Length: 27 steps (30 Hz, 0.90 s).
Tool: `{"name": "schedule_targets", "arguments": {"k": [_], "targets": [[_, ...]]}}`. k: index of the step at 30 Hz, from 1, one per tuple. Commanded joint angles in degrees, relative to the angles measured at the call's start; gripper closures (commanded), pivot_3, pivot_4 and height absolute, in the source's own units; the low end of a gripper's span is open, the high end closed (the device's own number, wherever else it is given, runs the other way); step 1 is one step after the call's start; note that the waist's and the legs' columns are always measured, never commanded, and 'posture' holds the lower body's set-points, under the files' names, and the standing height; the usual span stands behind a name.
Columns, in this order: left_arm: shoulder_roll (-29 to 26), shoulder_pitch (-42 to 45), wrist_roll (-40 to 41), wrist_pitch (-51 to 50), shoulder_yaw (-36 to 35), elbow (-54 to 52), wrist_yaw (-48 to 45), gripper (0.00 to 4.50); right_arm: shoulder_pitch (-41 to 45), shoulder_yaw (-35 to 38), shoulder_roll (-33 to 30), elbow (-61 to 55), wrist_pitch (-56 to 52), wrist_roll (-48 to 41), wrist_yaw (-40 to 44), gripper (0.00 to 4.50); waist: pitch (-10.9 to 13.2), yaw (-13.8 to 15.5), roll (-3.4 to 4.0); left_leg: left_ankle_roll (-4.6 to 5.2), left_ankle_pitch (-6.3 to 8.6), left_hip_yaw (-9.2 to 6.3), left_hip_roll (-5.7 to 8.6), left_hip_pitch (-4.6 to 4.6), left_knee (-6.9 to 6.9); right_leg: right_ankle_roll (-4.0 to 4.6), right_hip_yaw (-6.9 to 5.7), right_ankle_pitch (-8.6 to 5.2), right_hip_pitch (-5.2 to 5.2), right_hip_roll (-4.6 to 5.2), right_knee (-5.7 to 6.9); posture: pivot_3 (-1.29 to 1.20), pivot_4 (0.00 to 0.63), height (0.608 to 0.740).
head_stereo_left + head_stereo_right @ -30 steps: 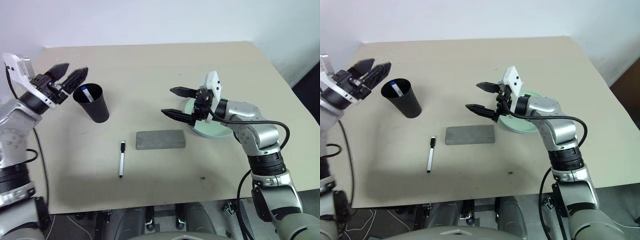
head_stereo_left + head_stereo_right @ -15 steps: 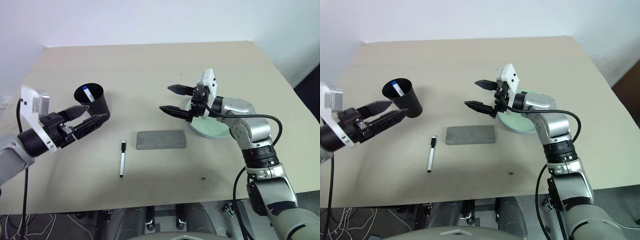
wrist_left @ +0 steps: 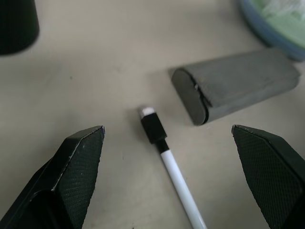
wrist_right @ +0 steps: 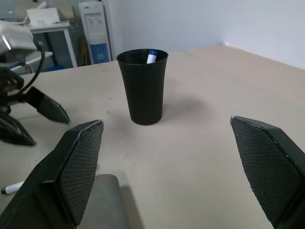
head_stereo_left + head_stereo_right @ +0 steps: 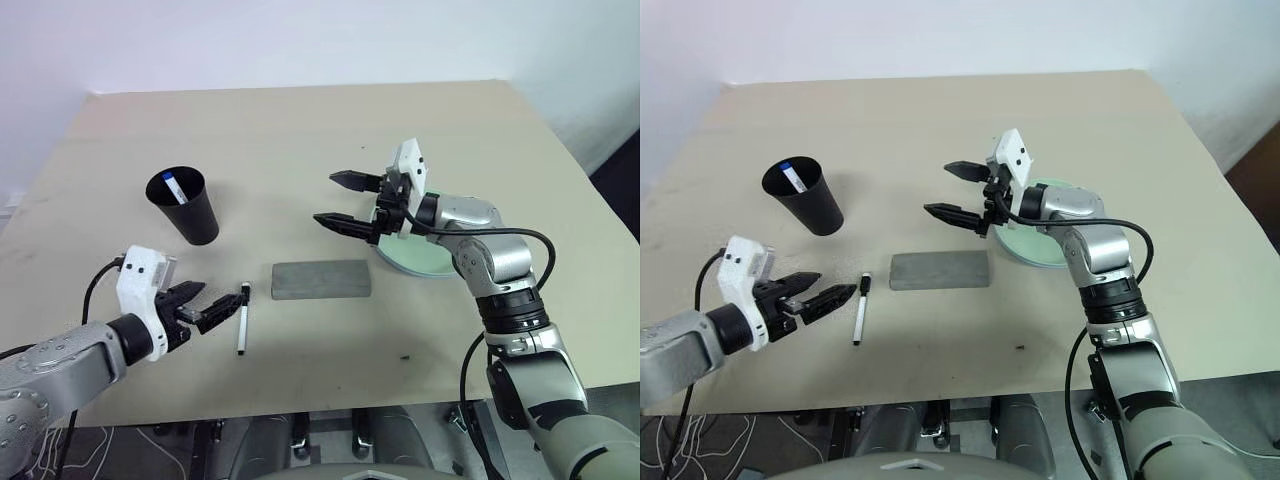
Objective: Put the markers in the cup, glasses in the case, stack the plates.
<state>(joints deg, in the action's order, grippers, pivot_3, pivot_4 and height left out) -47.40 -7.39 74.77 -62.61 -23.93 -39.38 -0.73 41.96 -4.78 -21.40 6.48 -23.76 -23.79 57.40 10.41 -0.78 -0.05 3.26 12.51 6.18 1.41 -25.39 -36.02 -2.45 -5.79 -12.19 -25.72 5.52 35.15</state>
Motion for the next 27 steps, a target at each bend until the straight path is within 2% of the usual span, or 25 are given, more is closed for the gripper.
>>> {"name": "schedule_targets", "arguments": {"k": [1, 4, 7, 15, 18, 20, 21, 27], "targets": [[0.26, 2.22, 2.54, -1.39, 3.36, 0.38, 5.52, 0.02, 0.13, 0.73, 0.07, -2.32, 0.48, -0.52, -0.42, 0.00, 0.01, 0.01, 0.02, -0.01, 0.00, 0.00, 0.00, 0.00, 0.00, 0.00, 0.00, 0.00, -0.01, 0.00, 0.02, 0.00, 0.150, 0.740], [0.60, 4.16, 2.73, -3.05, 6.70, 1.47, 10.78, 0.02, -0.20, 0.72, 0.09, -2.64, 0.11, -0.56, -0.86, 0.00, 0.01, 0.01, 0.02, -0.05, -0.03, 0.00, 0.00, 0.00, -0.01, -0.01, 0.00, 0.01, 0.00, 0.00, 0.03, 0.00, 0.150, 0.740], [-2.08, 7.91, 0.99, -8.34, 13.12, 1.79, 13.24, 0.02, -0.50, 0.38, -0.07, -2.75, 0.16, -0.13, -1.15, 0.00, 0.01, 0.09, 0.01, -0.23, -0.14, 0.00, 0.00, 0.00, -0.03, -0.03, 0.00, 0.02, 0.01, 0.00, 0.03, 0.00, 0.150, 0.740], [-1.63, 10.04, 1.31, -11.68, 13.85, 5.75, 17.73, 0.02, -1.42, 0.80, -0.35, -3.47, -0.12, -0.15, -2.22, 0.00, -0.01, 0.05, 0.04, -0.21, -0.13, -0.01, 0.00, 0.06, 0.00, -0.02, -0.01, 0.01, 0.05, -0.01, 0.07, 0.00, 0.150, 0.740], [-1.63, 11.07, 1.38, -12.54, 13.92, 6.77, 18.53, 0.63, -1.76, 0.73, -0.41, -3.94, -0.08, -0.15, -2.23, 0.00, -0.01, -0.01, 0.04, -0.18, -0.11, -0.01, -0.02, 0.09, 0.06, 0.03, -0.01, 0.03, 0.05, -0.01, 0.07, 0.00, 0.150, 0.740], [-1.50, 11.85, 1.07, -13.30, 14.18, 7.59, 19.47, 1.23, -1.83, 0.88, -0.46, -4.24, -0.23, -0.36, -2.14, 0.00, -0.01, -0.04, 0.05, -0.20, -0.12, -0.01, -0.02, 0.10, 0.06, 0.08, -0.01, 0.06, 0.04, -0.01, 0.07, 0.00, 0.150, 0.740], [-1.31, 12.28, 0.96, -13.62, 14.29, 8.11, 20.08, 1.71, -1.81, 0.93, -0.48, -4.26, -0.26, -0.40, -2.11, 0.00, -0.01, -0.06, 0.05, -0.21, -0.13, -0.01, -0.02, 0.10, 0.06, 0.12, -0.01, 0.08, 0.04, -0.01, 0.07, 0.00, 0.150, 0.740], [-1.69, 14.31, 2.31, -15.46, 13.96, 8.54, 21.42, 3.78, -2.04, 1.01, -0.49, -4.28, -0.03, -0.32, -2.09, 0.00, -0.01, 0.02, 0.05, -0.22, -0.13, -0.01, -0.02, 0.10, 0.05, 0.16, -0.01, 0.11, 0.04, -0.01, 0.07, 0.00, 0.150, 0.740]]}}
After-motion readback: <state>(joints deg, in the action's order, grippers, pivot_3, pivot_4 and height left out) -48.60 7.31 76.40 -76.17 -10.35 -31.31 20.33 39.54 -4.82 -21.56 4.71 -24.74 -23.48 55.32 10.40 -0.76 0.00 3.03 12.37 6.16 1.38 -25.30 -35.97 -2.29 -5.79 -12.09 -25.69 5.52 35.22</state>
